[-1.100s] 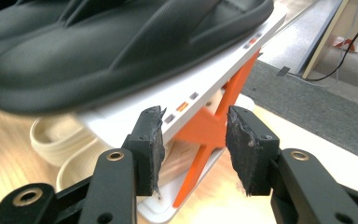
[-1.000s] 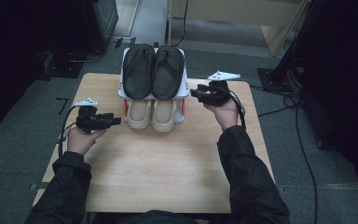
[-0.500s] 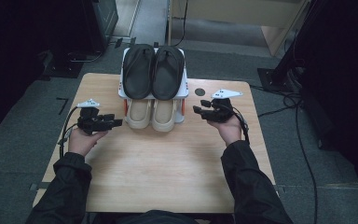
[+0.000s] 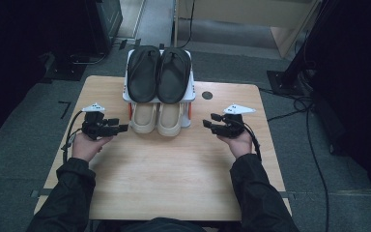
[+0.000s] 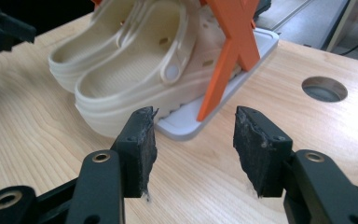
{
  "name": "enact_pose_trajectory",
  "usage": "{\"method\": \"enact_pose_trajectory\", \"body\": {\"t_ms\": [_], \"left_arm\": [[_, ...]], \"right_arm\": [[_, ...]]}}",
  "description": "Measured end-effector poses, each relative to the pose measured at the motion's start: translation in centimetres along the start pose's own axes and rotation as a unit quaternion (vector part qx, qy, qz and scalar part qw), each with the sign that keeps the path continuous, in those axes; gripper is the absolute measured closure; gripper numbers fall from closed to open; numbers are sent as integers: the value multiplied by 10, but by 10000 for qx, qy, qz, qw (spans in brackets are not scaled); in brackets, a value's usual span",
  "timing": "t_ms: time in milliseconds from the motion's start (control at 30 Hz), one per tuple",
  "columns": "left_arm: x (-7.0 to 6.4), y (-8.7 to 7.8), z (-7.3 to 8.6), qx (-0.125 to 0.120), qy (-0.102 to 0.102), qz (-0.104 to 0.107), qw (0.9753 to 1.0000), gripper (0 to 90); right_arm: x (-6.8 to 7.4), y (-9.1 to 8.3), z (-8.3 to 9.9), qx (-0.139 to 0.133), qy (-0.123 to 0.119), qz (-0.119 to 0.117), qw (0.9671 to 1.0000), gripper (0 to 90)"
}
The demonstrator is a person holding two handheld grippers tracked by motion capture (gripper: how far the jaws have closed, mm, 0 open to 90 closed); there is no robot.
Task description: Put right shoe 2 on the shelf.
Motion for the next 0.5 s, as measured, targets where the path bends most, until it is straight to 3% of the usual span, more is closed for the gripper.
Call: {"method": "enact_pose_trajectory", "body": {"t_ms": [100, 200, 300, 367, 500], "left_arm": [[0, 1, 1, 23, -24, 24, 10000, 371], [1, 0, 1, 1, -58, 42, 10000, 358], [5, 0, -2, -116, -146, -129, 9997, 337], [6, 0, -1, -135, -150, -154, 9997, 312], [7, 1, 0, -107, -130, -180, 9997, 312]], "right_arm": [[-2, 2, 10, 202, 38, 10, 9998, 465], [-5, 5, 18, 226, 50, 72, 9997, 460], [-9, 8, 25, 377, 21, 171, 9991, 445], [-11, 9, 26, 394, -39, 270, 9988, 444], [-10, 8, 23, 306, -11, 224, 9993, 435]]}}
Point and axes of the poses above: each handheld gripper's, and its own axes: y roughly forward along the jaws, z roughly out of its underside, x roughly to its left, the point moved 10 cm from there along y, roughly forward along the jaws, and after that the axes turned 4 degrees about y, right-handed, at the moved point
